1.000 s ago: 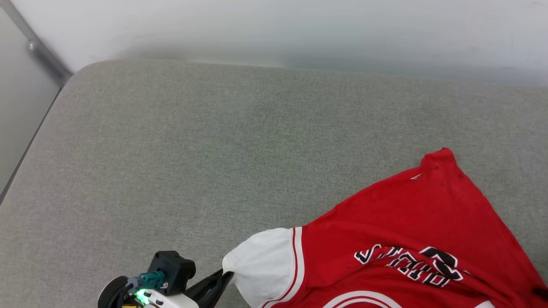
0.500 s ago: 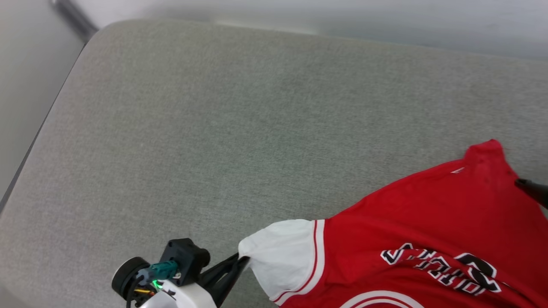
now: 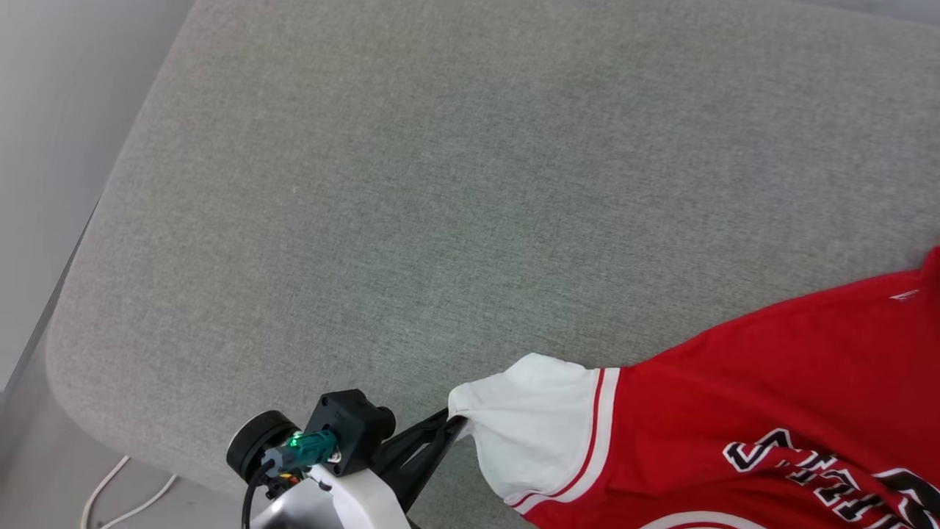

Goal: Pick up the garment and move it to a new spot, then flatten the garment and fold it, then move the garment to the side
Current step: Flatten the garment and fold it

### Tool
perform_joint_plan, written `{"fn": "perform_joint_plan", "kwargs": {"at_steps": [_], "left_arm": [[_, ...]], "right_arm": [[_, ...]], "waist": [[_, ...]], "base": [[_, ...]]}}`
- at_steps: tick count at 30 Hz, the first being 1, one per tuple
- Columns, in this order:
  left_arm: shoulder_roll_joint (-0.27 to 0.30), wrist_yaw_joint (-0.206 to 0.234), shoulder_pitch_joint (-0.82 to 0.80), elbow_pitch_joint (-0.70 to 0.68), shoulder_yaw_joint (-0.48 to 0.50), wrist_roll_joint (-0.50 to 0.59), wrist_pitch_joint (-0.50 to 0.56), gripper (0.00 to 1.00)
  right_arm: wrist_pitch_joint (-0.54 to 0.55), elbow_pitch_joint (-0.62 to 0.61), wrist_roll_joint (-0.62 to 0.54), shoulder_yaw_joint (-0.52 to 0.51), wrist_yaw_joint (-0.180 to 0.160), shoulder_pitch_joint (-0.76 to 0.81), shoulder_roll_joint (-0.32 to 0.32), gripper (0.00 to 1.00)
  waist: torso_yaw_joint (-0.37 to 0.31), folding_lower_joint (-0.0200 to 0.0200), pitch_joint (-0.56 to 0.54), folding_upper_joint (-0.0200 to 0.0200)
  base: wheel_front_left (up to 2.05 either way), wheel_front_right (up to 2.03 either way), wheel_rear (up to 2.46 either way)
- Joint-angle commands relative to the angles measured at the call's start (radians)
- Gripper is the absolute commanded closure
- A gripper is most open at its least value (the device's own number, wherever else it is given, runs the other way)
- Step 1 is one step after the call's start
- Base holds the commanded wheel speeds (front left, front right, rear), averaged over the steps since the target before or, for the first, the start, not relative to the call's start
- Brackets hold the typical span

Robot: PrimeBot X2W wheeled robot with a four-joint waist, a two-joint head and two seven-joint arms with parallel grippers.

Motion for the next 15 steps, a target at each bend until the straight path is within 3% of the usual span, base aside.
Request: {"fn": "perform_joint_plan", "kwargs": {"at_steps": [1,10,11,12,13,15], "left_arm": [[-0.003,-0.004,-0.014,0.003,0.001,0.004,-0.003,1.0],[-0.011,-0.01,-0.031,0.02,-0.001,0.002,-0.014,1.0],[-0.011,-0.011,-0.033,0.022,0.0,0.002,-0.014,1.0],[-0.011,-0.01,-0.035,0.022,0.0,0.001,-0.014,1.0],[-0.011,-0.01,-0.037,0.022,0.001,0.001,-0.014,1.0],[-0.01,-0.01,-0.037,0.024,0.002,0.0,-0.013,1.0]], "right_arm": [[-0.002,0.01,-0.005,0.001,0.0,-0.013,-0.004,0.0],[0.012,0.087,0.0,0.062,0.0,0.034,0.0,0.0],[0.013,0.094,0.003,0.07,0.0,0.04,0.0,0.07],[0.014,0.097,0.005,0.077,0.0,0.046,0.0,0.75],[0.012,0.099,0.01,0.083,0.0,0.051,0.0,1.0],[0.004,0.103,0.02,0.084,0.0,0.051,0.004,1.0]], "waist": [[0.019,-0.0003,0.021,0.0],[0.031,-0.0003,0.05,0.0],[0.03,-0.0003,0.052,0.0],[0.029,-0.0003,0.053,0.0],[0.028,-0.0003,0.053,0.0],[0.024,-0.0003,0.051,0.0]], "base": [[0.0,0.0,0.0],[0.0,0.0,0.0],[0.0,0.0,0.0],[0.0,0.0,0.0],[0.0,0.0,0.0],[0.0,0.0,0.0]]}}
